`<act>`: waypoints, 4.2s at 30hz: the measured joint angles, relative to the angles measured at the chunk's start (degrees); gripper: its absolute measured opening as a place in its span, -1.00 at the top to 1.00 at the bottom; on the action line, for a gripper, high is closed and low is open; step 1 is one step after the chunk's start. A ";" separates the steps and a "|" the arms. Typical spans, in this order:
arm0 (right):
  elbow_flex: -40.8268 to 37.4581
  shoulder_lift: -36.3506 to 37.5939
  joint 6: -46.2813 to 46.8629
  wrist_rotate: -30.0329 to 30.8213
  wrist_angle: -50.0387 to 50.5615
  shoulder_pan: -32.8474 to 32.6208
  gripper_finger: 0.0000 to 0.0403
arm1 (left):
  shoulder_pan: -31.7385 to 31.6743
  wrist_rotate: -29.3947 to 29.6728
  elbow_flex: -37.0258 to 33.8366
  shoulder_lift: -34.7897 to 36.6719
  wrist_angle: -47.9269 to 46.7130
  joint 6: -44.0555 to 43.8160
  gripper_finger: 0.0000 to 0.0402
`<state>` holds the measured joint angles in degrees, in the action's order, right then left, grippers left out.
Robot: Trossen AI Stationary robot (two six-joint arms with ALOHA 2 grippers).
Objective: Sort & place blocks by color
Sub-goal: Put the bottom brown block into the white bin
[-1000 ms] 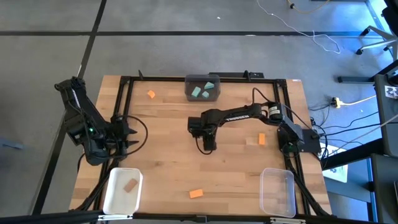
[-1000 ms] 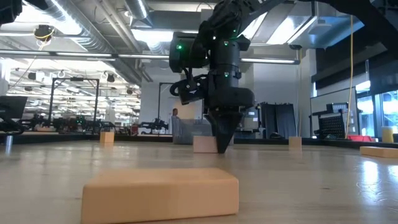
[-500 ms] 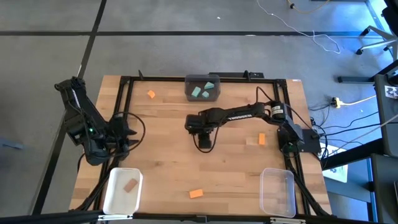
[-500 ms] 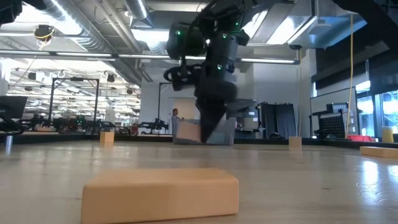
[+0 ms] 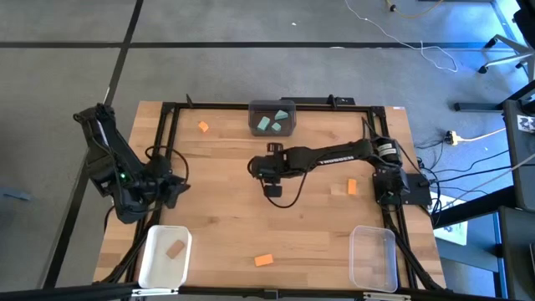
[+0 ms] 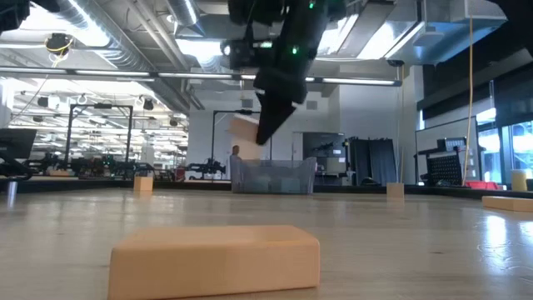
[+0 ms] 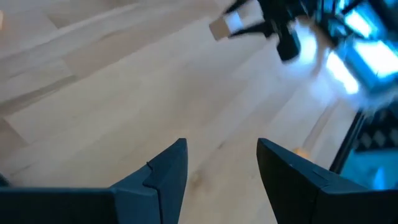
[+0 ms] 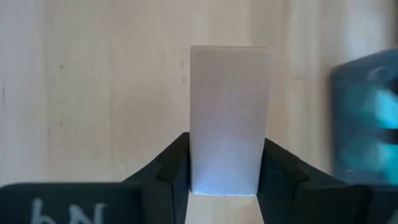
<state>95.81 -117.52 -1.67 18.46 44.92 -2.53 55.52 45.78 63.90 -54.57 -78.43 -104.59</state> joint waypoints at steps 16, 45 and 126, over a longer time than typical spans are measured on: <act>0.11 3.33 -6.14 11.97 -13.18 -6.28 0.35 | -6.37 3.71 0.00 -6.26 4.99 -6.42 0.09; 0.11 3.34 -18.17 16.55 -24.70 -11.57 0.35 | -28.10 -5.85 0.00 -13.70 36.06 24.52 0.09; 0.11 3.29 -18.10 16.17 -26.66 -11.82 0.19 | -32.10 -12.08 0.01 -18.22 35.00 33.88 0.39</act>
<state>95.92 -114.24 -19.77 34.63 18.26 -14.35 23.42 33.70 63.91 -72.79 -43.44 -70.72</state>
